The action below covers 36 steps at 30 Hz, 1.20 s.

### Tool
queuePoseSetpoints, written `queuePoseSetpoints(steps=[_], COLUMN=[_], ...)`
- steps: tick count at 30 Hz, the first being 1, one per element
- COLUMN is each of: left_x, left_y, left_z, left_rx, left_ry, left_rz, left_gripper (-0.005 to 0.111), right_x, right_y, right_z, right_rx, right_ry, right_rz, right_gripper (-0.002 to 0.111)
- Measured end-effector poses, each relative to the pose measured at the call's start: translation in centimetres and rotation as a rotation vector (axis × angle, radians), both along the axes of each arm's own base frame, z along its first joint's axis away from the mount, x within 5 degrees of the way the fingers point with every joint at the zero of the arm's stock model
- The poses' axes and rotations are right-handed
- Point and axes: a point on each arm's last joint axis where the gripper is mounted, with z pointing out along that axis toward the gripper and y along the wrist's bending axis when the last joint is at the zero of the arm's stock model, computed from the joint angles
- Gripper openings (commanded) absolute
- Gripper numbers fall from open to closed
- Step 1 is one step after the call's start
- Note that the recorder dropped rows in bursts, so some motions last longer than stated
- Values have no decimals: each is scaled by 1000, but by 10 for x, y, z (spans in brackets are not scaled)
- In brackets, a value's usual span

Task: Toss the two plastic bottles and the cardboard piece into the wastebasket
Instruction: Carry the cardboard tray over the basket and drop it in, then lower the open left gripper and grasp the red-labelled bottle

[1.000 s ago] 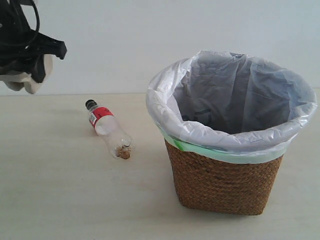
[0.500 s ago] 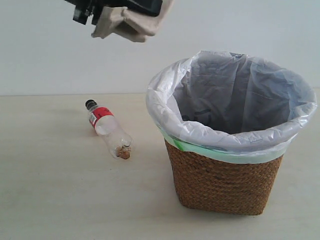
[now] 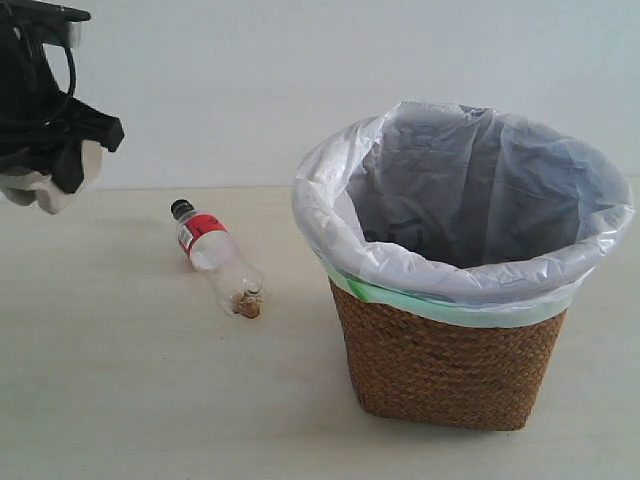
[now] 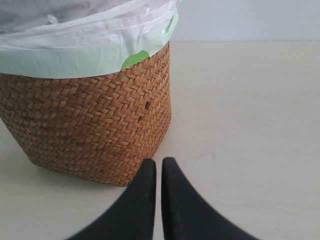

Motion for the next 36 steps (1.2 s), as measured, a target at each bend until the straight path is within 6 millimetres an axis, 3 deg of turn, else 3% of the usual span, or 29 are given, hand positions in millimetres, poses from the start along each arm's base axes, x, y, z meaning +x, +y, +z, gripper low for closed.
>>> queuePoseSetpoints(steps=[2, 3, 4, 5, 6, 7, 8, 9, 16, 18, 21, 24, 29, 36], left_x=[-3, -8, -9, -13, -16, -18, -18, -19, -15, -11, -10, -11, -6, 2], left_y=[-21, -53, -65, -88, -95, -97, -95, -95, -88, -74, -37, -20, 2, 8], left_z=[-4, 7, 16, 48, 70, 88, 99, 102, 92, 94, 103, 100, 81, 50], left_rx=[-226, -561, -706, -1018, -1155, -1234, -1258, -1269, -1142, -1099, -950, -781, -483, -425], left_ry=[69, 79, 55, -45, -111, -162, -186, -177, -136, -160, -242, -250, -215, -112], left_rz=[-123, -322, -402, -557, -620, -659, -670, -658, -602, -573, -509, -462, -398, -320], left_gripper=[5, 7, 18, 32, 52, 75, 85, 110, 108, 108, 108, 108, 108, 108], right_x=[0, 0, 0, 0, 0, 0, 0, 0, 0, 0, 0, 0, 0, 0], right_y=[0, 0, 0, 0, 0, 0, 0, 0, 0, 0, 0, 0, 0, 0], right_z=[0, 0, 0, 0, 0, 0, 0, 0, 0, 0, 0, 0, 0, 0], right_rx=[0, 0, 0, 0, 0, 0, 0, 0, 0, 0, 0, 0, 0, 0], right_ry=[0, 0, 0, 0, 0, 0, 0, 0, 0, 0, 0, 0, 0, 0], right_rz=[0, 0, 0, 0, 0, 0, 0, 0, 0, 0, 0, 0, 0, 0], right_gripper=[0, 0, 0, 0, 0, 0, 0, 0, 0, 0, 0, 0, 0, 0])
